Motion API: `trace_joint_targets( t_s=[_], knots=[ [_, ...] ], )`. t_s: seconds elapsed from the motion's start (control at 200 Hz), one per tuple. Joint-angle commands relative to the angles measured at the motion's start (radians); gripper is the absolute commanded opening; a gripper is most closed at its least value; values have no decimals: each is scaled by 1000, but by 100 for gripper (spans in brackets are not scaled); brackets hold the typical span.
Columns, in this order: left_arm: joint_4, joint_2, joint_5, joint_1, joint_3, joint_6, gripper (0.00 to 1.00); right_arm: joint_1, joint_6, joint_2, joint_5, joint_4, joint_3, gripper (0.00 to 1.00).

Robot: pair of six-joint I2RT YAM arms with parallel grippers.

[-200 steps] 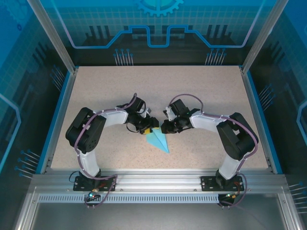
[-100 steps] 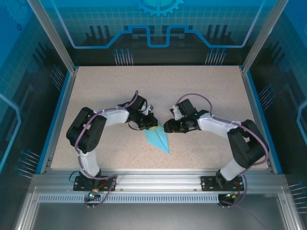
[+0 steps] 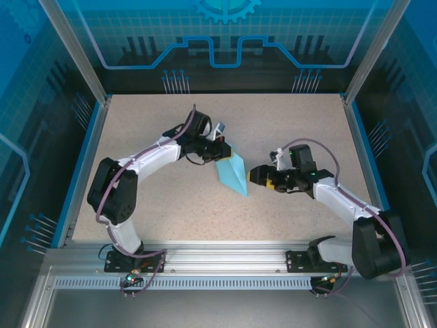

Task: Fold a paper plane with a square sheet of paper (fold left side to right side)
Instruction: Turn over the paper at the center of the table.

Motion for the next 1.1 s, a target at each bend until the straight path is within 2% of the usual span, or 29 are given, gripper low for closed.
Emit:
trace_joint_targets(
  t_s=[0.0, 0.115, 0.265, 0.61, 0.83, 1.095],
  knots=[
    [-65, -46, 25, 18, 74, 28, 0, -39, 46, -34, -222, 94, -30, 100],
    [-73, -53, 50, 26, 135, 19, 0, -41, 82, -24, -327, 163, -45, 100],
    [-70, -62, 64, 27, 179, 7, 0, -40, 148, -5, -392, 257, -69, 100],
    [15, -79, 134, 27, 146, -78, 0, 0, 320, 87, -440, 464, -52, 97],
    [119, -90, 175, 28, 70, -153, 0, 6, 387, 108, -416, 575, -1, 82],
    [144, -93, 174, 27, 18, -161, 0, 0, 427, 88, -374, 613, 19, 66]
  ],
)
